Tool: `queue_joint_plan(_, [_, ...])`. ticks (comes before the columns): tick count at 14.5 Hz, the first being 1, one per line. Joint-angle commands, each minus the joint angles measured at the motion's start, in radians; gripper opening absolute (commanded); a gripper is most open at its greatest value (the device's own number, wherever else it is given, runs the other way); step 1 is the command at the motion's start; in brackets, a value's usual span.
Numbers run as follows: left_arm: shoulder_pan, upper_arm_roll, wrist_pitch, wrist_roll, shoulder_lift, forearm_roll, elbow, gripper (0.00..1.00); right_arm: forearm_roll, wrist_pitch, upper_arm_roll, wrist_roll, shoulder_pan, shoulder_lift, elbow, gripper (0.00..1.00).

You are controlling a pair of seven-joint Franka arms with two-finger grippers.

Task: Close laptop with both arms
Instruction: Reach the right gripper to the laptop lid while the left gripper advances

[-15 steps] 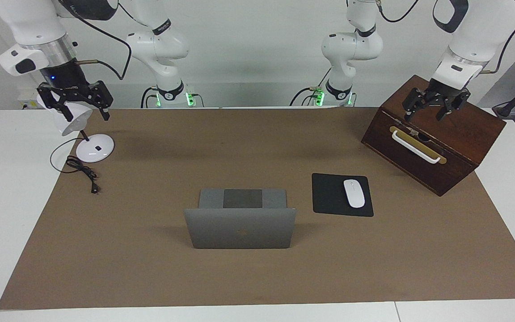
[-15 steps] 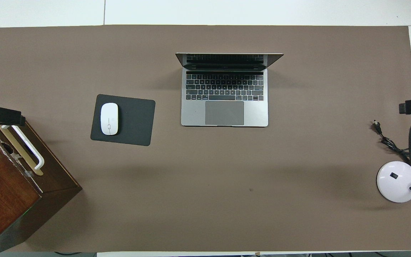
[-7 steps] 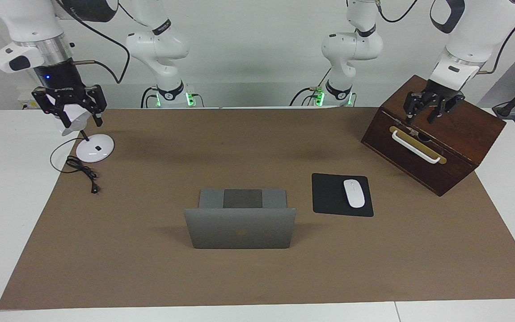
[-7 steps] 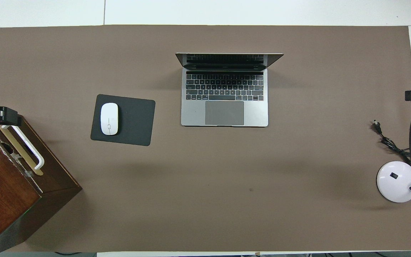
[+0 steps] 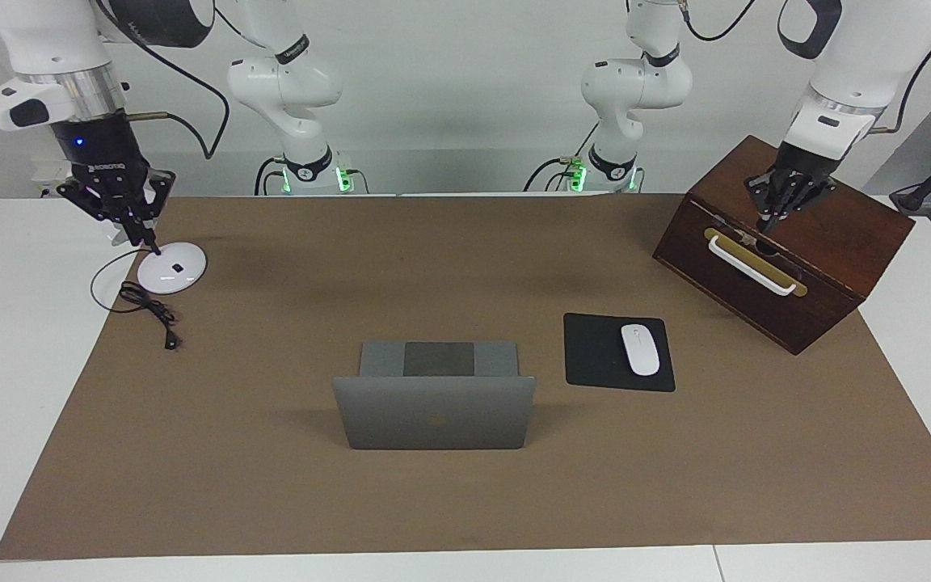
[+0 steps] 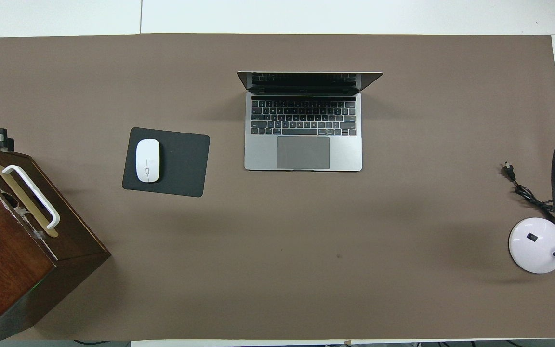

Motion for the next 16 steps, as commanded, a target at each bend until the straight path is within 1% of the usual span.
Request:
queue_joint_plan(1, [-0.010,0.006,0.090,-0.012,-0.006,-0.031,-0.030,0.00,-0.022,0.092,0.017,-0.025,-0.016,0.039,0.001,0.00])
queue_joint_plan(3, [-0.016,0.006,0.111,-0.004,-0.006,-0.031,-0.043,0.00,-0.022,0.119,0.028,-0.022,-0.011,0.082,0.038,0.00])
queue_joint_plan(4, [-0.021,0.006,0.116,0.003,-0.011,-0.031,-0.050,0.00,-0.022,0.125,0.051,-0.014,-0.011,0.099,0.058,0.00])
queue_joint_plan(6, [-0.024,0.003,0.174,0.014,-0.025,-0.033,-0.102,0.00,-0.023,0.196,0.085,0.039,-0.011,0.141,0.082,0.00])
queue_joint_plan(8, [-0.068,-0.002,0.319,0.016,-0.078,-0.033,-0.231,0.00,-0.034,0.249,0.120,0.081,-0.010,0.200,0.143,0.00])
queue_joint_plan(9, [-0.088,-0.002,0.396,0.016,-0.110,-0.033,-0.306,0.00,-0.040,0.255,0.132,0.111,-0.008,0.225,0.174,0.00])
queue_joint_plan(11, [-0.131,-0.002,0.520,0.016,-0.160,-0.033,-0.426,0.00,-0.048,0.269,0.172,0.212,-0.005,0.269,0.202,0.00])
queue_joint_plan(14, [-0.208,0.000,0.626,0.023,-0.187,-0.033,-0.524,0.00,-0.083,0.361,0.227,0.337,-0.002,0.342,0.249,0.00])
queue_joint_plan(16, [-0.266,0.000,0.729,0.025,-0.212,-0.033,-0.610,0.00,-0.111,0.375,0.237,0.415,0.015,0.380,0.289,0.00])
